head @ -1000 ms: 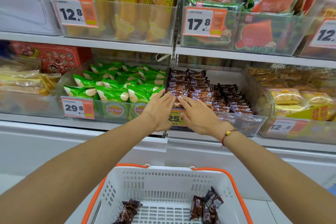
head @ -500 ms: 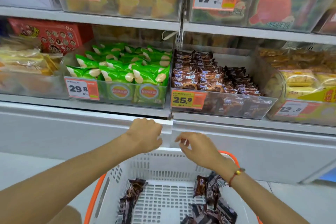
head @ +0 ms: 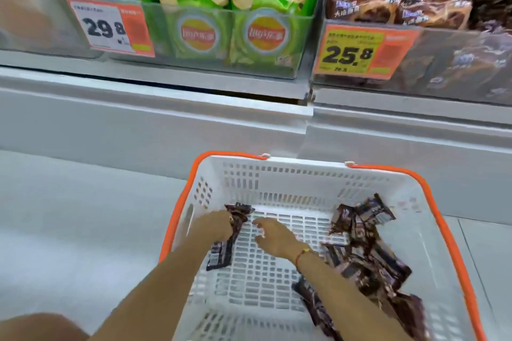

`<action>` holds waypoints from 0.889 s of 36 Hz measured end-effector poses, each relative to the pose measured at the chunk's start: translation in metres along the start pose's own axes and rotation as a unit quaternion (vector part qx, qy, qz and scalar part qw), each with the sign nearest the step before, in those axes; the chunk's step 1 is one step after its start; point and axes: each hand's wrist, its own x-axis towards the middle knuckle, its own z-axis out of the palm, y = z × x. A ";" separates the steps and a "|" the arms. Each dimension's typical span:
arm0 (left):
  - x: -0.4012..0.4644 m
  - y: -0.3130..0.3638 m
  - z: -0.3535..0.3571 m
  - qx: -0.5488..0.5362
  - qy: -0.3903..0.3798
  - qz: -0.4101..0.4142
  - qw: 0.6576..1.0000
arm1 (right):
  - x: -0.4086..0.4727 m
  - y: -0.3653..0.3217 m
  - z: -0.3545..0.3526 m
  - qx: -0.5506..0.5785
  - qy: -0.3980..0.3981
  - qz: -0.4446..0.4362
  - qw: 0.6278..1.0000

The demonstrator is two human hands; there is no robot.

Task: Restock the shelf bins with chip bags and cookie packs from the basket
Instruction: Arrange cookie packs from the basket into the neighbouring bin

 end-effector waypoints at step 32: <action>-0.019 0.051 -0.082 -0.163 0.029 -0.004 0.986 | -0.045 -0.015 -0.085 0.169 -0.035 0.030 0.985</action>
